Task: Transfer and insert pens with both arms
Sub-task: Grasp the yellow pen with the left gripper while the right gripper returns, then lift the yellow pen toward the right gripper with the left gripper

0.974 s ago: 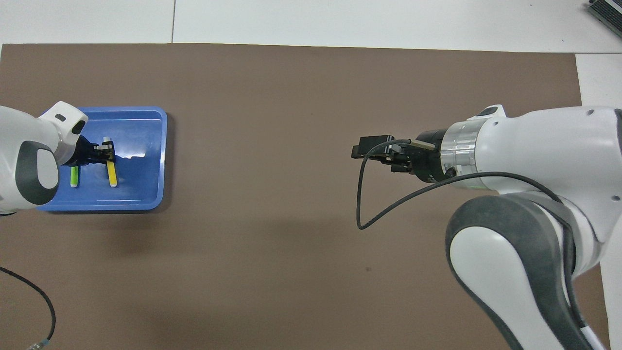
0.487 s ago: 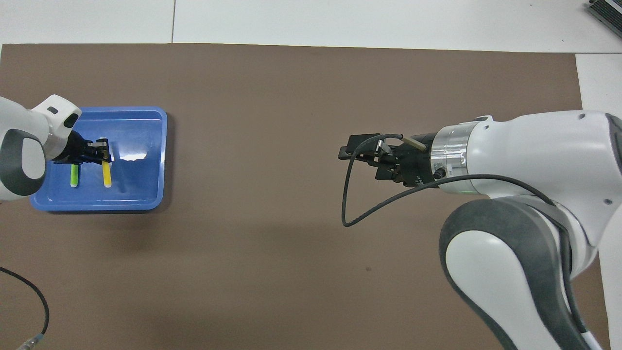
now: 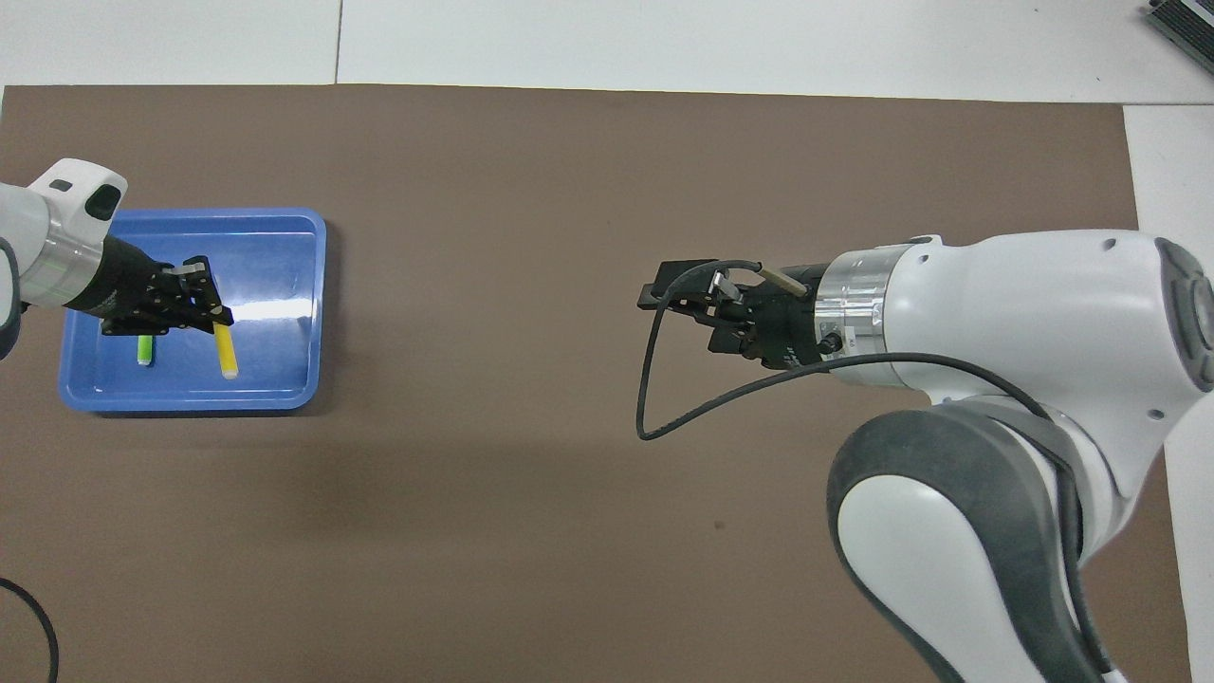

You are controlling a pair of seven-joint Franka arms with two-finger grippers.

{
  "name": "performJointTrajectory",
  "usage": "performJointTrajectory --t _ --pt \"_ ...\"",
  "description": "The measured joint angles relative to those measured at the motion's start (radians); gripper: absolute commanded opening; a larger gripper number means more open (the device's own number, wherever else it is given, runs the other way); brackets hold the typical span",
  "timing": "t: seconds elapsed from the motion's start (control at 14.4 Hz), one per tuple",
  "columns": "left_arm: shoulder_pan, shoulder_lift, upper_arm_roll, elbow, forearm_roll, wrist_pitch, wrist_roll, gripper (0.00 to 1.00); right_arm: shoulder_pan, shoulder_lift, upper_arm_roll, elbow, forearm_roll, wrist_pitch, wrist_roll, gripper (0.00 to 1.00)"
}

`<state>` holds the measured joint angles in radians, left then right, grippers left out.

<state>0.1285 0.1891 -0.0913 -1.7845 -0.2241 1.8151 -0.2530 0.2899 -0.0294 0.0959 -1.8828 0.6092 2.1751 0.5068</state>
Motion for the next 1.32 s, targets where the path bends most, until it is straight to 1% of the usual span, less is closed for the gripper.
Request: performJointTrajectory --t 0.14,0.28,0.42,0.49,0.63,0.84,1.18,1.32 --pt "-0.037 -0.058 -0.006 0.020 -0.027 -0.120 -0.076 0.00 0.000 0.000 -0.001 0.000 0.000 0.000 0.000 0.95" --pt "-0.051 -0.110 -0.013 0.068 -0.045 -0.240 -0.125 0.00 0.000 0.000 -0.001 0.000 0.000 0.000 0.000 0.95" --pt "-0.052 -0.155 -0.029 0.105 -0.047 -0.316 -0.178 0.00 0.000 0.000 -0.001 0.000 0.000 0.000 0.000 0.95" --pt "-0.053 -0.176 -0.039 0.108 -0.047 -0.336 -0.202 0.00 0.000 0.000 -0.001 0.000 0.000 0.000 0.000 0.95" --pt "-0.056 -0.199 -0.051 0.107 -0.047 -0.347 -0.241 0.00 0.000 0.000 -0.001 0.000 0.000 0.000 0.005 0.95" --pt "-0.061 -0.199 -0.056 0.089 -0.048 -0.332 -0.259 0.00 0.001 0.000 0.000 0.000 0.000 0.000 0.012 0.95" --pt "-0.089 -0.200 -0.061 0.063 -0.052 -0.312 -0.358 0.00 0.002 0.000 0.001 0.000 0.000 0.001 0.012 0.95" --pt "-0.108 -0.201 -0.062 0.057 -0.108 -0.304 -0.481 0.00 0.003 0.000 0.001 0.000 0.000 0.002 0.013 0.95"
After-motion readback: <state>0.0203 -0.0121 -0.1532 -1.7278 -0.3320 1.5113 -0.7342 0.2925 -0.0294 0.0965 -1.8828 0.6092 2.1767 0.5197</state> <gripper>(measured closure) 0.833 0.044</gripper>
